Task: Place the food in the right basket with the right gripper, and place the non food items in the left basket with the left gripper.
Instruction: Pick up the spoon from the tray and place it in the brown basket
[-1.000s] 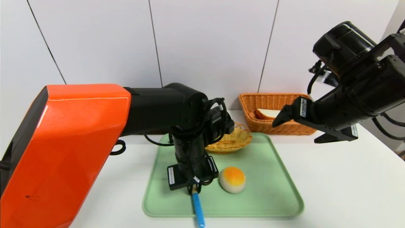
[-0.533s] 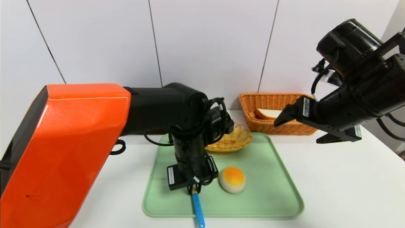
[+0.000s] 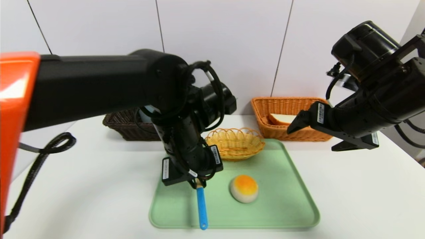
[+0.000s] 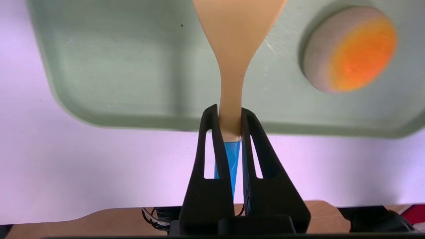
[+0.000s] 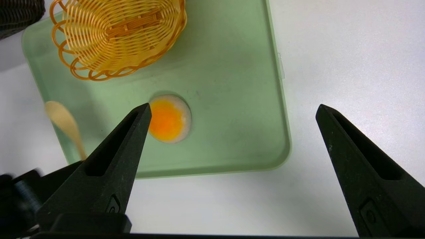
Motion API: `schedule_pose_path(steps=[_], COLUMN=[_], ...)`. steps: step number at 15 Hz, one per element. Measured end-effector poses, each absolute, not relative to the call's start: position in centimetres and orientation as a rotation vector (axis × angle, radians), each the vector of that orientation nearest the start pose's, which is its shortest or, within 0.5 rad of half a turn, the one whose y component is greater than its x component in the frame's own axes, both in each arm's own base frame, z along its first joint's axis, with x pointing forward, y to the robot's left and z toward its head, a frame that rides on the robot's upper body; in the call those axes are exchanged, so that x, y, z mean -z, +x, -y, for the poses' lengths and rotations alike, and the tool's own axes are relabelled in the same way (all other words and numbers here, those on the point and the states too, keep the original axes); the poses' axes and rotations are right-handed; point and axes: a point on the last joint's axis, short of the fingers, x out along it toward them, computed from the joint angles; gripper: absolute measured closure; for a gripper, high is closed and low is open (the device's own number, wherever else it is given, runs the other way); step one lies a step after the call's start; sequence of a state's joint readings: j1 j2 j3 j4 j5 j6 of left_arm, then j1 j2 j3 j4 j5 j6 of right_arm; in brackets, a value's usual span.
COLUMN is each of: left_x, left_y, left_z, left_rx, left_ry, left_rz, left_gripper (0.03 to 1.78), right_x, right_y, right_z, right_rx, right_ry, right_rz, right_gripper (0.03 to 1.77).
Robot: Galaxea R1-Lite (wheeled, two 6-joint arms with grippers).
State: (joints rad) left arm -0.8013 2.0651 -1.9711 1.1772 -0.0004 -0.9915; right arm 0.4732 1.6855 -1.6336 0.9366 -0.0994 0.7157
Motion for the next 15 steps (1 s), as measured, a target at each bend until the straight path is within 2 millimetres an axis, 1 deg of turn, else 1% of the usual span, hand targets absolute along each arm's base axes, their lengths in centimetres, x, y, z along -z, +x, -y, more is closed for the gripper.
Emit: schedule_pose_path(steps=[3,5,6,8,10,11,15], left_x=[-26.9,-30.0,-31.1,-32.9,-34.2,-34.7,-37.1], left_y=[22.7,21.4,21.0,20.5,20.7,21.2,24.8], left_z=[23.4,22.0,21.3,20.0,18.4,17.5,13.6], left_rx=[0.174,0.269,0.284,0.248,0.224,0.214,0.216], left_ry=[-0.349,-0.376,-0.356,-0.315,-0.29,-0.302,-0.482], left_rz=[-1.253,-1.116,-1.036,-0.874,-0.772,-0.73,-0.522], left_gripper=[1.66,1.66,1.66,1.66,1.66,1.66,1.66], right_x=[-27.6,-27.4,-27.3,-27.1,-26.8,-26.7,-26.5], right_y=[24.3,24.6,24.8,25.1,25.5,25.6,26.6], right_z=[-12.1,-12.1,-12.0,-12.1,-12.2,-12.1,-11.5], right_rx=[0.019,0.029,0.032,0.037,0.044,0.048,0.072], right_ry=[0.371,0.37,0.372,0.369,0.367,0.366,0.365], right_rz=[-1.023,-1.028,-1.028,-1.034,-1.041,-1.045,-1.042], right_gripper=[0.09,0.09,0.09,0.09,0.09,0.09,0.09])
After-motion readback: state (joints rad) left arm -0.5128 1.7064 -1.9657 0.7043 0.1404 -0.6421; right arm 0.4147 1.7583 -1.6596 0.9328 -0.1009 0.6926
